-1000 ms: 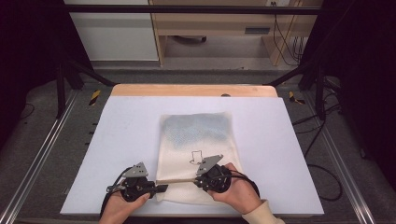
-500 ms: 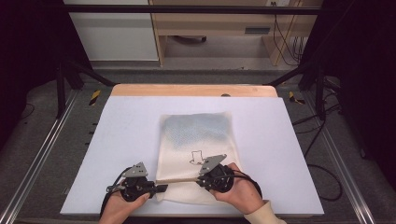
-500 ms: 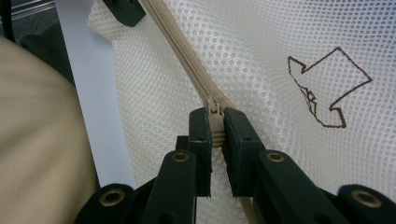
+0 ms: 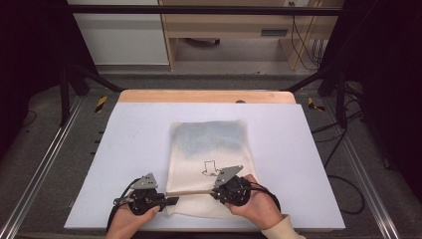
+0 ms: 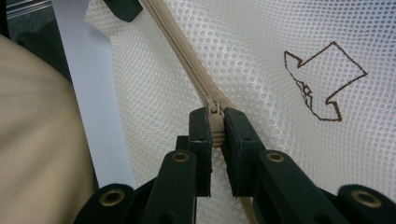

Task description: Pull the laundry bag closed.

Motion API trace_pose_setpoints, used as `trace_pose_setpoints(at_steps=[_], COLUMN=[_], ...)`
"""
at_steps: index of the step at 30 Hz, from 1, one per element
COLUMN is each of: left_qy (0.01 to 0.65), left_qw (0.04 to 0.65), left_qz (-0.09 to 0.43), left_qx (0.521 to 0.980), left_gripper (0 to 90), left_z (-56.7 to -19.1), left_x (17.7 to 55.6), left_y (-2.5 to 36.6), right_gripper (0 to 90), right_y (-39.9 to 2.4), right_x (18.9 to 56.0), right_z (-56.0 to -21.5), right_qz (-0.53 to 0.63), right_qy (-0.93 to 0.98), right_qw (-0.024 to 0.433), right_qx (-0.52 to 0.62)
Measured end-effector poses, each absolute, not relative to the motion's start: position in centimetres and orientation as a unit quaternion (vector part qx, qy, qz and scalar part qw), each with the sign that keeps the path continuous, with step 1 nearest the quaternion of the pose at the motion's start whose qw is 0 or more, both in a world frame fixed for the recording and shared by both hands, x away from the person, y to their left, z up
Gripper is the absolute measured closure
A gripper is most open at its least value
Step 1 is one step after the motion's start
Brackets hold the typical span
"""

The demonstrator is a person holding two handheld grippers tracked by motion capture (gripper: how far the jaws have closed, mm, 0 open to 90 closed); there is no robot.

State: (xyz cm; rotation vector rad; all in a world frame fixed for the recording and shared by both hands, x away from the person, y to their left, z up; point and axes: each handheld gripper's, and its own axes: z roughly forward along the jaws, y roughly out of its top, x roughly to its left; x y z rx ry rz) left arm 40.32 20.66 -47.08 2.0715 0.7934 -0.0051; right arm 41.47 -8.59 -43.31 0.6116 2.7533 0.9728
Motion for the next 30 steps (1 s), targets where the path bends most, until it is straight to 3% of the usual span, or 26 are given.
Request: trace_pose_setpoints(at_steps=[30], left_qy=[0.317], left_qw=[0.438], left_qz=[0.002], left_qx=[0.841], left_gripper=[81.8], left_z=[-47.34], left_x=[40.45], left_y=[20.19], right_gripper=[82.2], right_y=[-9.20], right_x=[41.44], right_z=[-43.48], right_qz=[0.323], right_qy=[0.919], right_qw=[0.081], right_qx=[0.211])
